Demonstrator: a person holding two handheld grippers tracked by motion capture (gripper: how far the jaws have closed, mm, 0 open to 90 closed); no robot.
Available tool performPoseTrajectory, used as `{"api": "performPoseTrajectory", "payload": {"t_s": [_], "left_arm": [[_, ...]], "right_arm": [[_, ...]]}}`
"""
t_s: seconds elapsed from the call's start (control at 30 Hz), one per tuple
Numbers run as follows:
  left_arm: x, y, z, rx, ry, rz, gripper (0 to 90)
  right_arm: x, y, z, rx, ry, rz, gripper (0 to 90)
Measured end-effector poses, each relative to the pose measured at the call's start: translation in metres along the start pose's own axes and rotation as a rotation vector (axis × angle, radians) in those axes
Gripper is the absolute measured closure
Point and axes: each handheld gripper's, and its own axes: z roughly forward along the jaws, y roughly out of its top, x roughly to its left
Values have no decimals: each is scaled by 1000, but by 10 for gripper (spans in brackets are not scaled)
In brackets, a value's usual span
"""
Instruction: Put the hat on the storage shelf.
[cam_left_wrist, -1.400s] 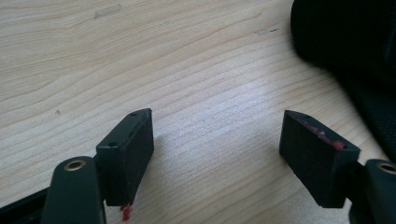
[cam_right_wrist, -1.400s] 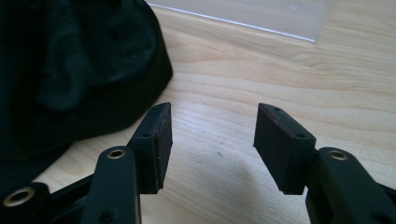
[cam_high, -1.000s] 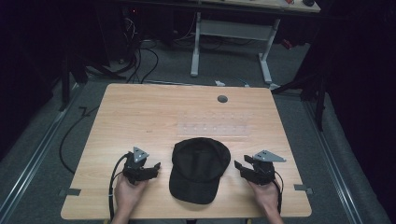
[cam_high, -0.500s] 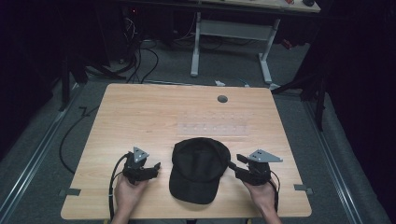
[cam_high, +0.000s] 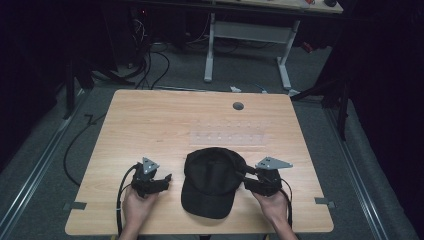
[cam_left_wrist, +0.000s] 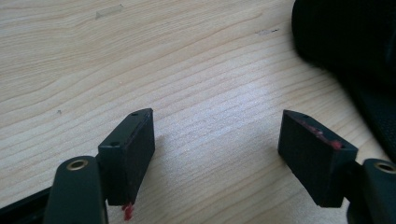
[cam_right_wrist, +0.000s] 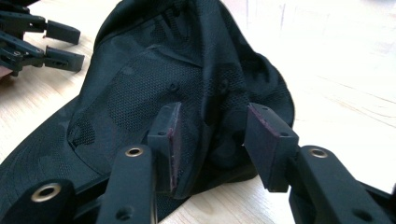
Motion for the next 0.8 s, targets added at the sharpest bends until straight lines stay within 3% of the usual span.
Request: {"api": "performPoseTrajectory", "payload": {"t_s": [0.2, 0.8], "left_arm": [[0, 0, 0, -1, 0, -1, 274], [0, 0, 0, -1, 0, -1, 274]], "right_arm": [[2, 1, 9, 29, -1, -9, 614], [2, 6, 20, 57, -3, 36, 722]]}}
